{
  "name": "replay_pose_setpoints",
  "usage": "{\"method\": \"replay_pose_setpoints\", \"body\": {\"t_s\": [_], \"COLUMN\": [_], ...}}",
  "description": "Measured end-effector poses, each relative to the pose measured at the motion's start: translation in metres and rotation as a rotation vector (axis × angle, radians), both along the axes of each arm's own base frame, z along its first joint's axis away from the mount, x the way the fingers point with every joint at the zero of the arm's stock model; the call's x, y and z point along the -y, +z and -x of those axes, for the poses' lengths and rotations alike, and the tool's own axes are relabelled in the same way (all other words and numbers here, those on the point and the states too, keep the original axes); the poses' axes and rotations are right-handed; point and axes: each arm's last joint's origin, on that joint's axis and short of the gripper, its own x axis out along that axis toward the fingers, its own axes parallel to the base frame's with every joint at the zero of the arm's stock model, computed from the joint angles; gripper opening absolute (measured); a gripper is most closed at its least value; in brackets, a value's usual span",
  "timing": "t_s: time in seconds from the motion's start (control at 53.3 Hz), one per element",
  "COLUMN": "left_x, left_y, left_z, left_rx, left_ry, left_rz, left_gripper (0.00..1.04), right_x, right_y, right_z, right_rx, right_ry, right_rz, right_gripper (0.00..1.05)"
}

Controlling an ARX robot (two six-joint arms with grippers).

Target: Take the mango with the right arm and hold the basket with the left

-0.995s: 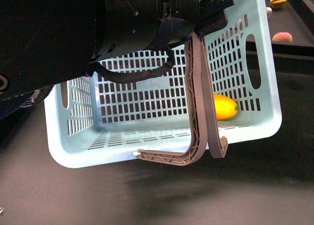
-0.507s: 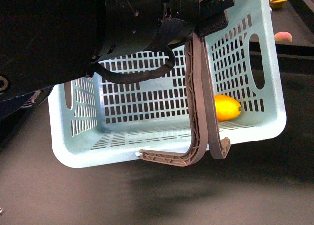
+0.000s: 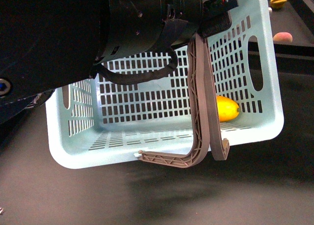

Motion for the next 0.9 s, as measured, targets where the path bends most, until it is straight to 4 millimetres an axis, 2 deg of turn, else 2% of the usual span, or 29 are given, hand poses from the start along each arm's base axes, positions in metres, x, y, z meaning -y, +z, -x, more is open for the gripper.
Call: {"method": "replay_pose_setpoints", "body": {"t_s": [0.131,0.563,0.694,0.901], "left_x": [0.000,0.000,0.000,0.000], "left_y": [0.000,0.000,0.000,0.000], "left_z": [0.000,0.000,0.000,0.000], "left_rx": [0.000,0.000,0.000,0.001], "left_ry": [0.000,0.001,0.000,0.000], "left_rz": [0.000,0.000,0.000,-0.002], "left_gripper": [0.06,0.06,0.06,0.06], "right_x": [0.000,0.000,0.000,0.000], "right_y": [0.001,0.000,-0.003,-0.003], "right_z": [0.005,0.014,0.023,0.024], "right_rx": [0.003,0.003,-0.008,-0.003], "right_ry": [-0.003,-0.002,-0.001,-0.001], "right_rz": [0.007,0.006,0.007,0.007], "right_gripper": [0.01,0.02,0.02,0.02]}}
